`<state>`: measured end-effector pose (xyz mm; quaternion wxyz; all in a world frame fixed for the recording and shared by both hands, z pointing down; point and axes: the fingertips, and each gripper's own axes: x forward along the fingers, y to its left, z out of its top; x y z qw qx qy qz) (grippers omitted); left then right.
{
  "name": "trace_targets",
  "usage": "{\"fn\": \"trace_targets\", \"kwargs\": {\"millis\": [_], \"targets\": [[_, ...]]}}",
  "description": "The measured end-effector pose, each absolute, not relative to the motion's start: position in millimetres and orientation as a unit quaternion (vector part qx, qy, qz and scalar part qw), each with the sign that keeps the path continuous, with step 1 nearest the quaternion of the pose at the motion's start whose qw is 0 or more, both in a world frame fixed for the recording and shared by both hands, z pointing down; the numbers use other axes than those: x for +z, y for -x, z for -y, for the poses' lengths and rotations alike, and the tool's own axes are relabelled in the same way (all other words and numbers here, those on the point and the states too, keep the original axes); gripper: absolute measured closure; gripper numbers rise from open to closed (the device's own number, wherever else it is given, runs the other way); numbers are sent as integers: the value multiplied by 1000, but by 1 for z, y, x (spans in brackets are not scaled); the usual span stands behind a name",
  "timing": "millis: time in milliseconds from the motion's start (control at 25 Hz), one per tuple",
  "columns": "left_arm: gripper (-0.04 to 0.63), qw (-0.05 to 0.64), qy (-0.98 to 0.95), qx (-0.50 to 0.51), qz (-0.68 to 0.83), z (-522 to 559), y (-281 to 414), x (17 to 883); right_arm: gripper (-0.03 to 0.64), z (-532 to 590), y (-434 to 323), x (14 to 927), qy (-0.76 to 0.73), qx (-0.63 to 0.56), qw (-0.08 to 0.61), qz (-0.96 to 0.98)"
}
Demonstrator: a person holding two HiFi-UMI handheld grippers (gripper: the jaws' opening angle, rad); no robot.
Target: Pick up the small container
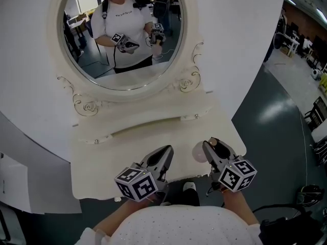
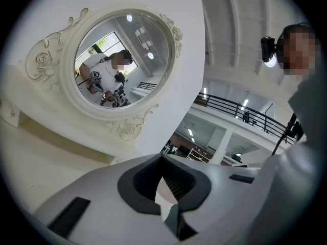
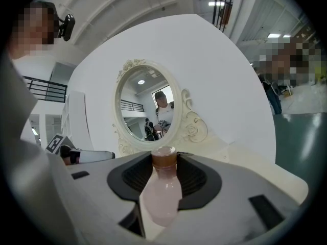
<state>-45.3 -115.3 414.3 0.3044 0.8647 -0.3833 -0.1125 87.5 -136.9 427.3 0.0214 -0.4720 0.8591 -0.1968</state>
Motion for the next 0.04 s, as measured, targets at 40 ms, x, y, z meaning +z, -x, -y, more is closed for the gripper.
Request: {"fn": "trace_targets", "kwargs": {"millis": [40], "targets": [[594,305,-865,-113,383,116,45,415,469,137,-87,427,471,-196,19,-860]]}}
